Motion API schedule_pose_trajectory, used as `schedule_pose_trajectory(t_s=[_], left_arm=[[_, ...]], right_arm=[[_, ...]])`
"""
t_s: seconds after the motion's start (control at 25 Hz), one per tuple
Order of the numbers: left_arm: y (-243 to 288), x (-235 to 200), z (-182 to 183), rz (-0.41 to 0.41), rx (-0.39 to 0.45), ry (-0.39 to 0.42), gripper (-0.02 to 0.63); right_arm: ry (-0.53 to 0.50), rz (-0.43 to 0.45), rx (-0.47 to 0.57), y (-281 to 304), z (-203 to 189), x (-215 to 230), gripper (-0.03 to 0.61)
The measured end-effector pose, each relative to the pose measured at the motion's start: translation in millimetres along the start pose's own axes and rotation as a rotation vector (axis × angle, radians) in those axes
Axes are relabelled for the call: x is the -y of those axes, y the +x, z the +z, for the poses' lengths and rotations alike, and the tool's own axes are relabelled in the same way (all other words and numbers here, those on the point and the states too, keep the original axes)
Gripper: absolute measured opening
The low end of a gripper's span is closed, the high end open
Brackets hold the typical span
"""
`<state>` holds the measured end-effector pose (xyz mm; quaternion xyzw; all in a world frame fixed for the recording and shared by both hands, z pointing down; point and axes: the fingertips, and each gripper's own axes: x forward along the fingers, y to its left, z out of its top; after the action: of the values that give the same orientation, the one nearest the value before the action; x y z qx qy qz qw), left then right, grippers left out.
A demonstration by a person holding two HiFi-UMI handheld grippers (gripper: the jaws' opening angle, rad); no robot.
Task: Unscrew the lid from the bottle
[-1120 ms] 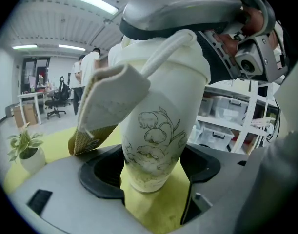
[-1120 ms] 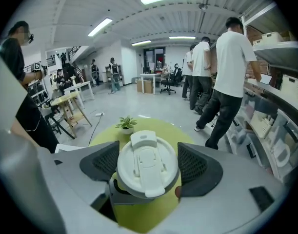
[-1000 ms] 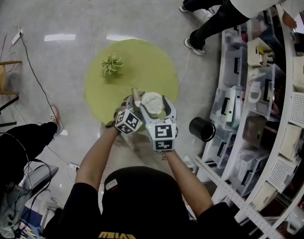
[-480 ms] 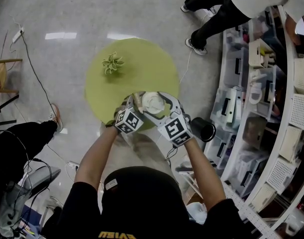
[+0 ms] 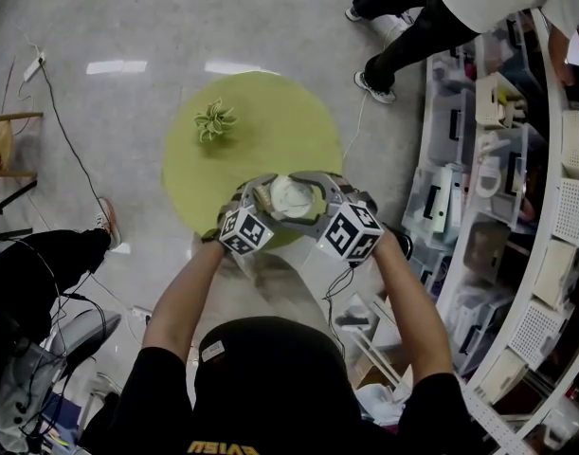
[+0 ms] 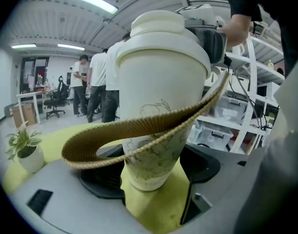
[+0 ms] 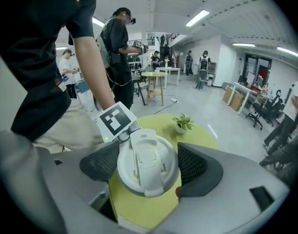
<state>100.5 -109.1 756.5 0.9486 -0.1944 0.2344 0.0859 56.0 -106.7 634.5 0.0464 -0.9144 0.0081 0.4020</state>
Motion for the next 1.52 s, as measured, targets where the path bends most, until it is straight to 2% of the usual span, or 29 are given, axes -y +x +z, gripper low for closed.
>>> schedule_pose_trajectory(t_s=[0.2, 0.32, 0.4, 0.48, 0.56, 0.76, 0.88, 1.0, 1.2, 1.52], left_arm=[[0.7, -0.6, -2.3, 0.001, -0.005, 0.003, 0.368], [1.0, 2.1, -3.4, 0.0, -0.013, 0.004, 0.368], [1.5, 2.6, -4.0, -0.001, -0.017, 0.006, 0.368], [1.9, 2.4, -3.8, 0.001, -0.016, 0.007, 0.367], [1.9, 1.3, -3.9, 0.005, -0.012, 0.005, 0.367], [2.4, -0.1, -4.8, 0.008, -0.013, 0.004, 0.367], [2.8, 0.0, -4.9, 0.009, -0.016, 0.003, 0.367], [2.8, -0.8, -5.6, 0.011, -0.018, 0.002, 0.365], [3.9, -1.3, -6.5, 0.012, -0.016, -0.003, 0.365], [3.5, 0.5, -6.5, 0.01, -0.016, -0.01, 0.365]], right_arm=[[-0.02, 0.015, -0.039, 2.2, -0.7, -0.9, 0.373], [0.053, -0.042, -0.039, 1.4, -3.4, 2.8, 0.381], [0.175, -0.114, -0.024, 0.4, -9.2, 9.9, 0.445], [0.317, -0.197, 0.002, -2.8, -15.3, 13.2, 0.457], [0.44, -0.314, 0.038, -8.1, -16.9, 15.6, 0.455], [0.672, -0.619, 0.103, -17.4, -16.5, 13.2, 0.417], [0.772, -0.744, 0.103, -16.7, -16.8, 14.8, 0.416], [0.801, -0.821, 0.064, -14.2, -17.7, 19.1, 0.419], [0.798, -0.828, 0.046, -12.2, -19.2, 20.7, 0.422], [0.709, -0.701, 0.061, -11.7, -17.5, 16.6, 0.422]])
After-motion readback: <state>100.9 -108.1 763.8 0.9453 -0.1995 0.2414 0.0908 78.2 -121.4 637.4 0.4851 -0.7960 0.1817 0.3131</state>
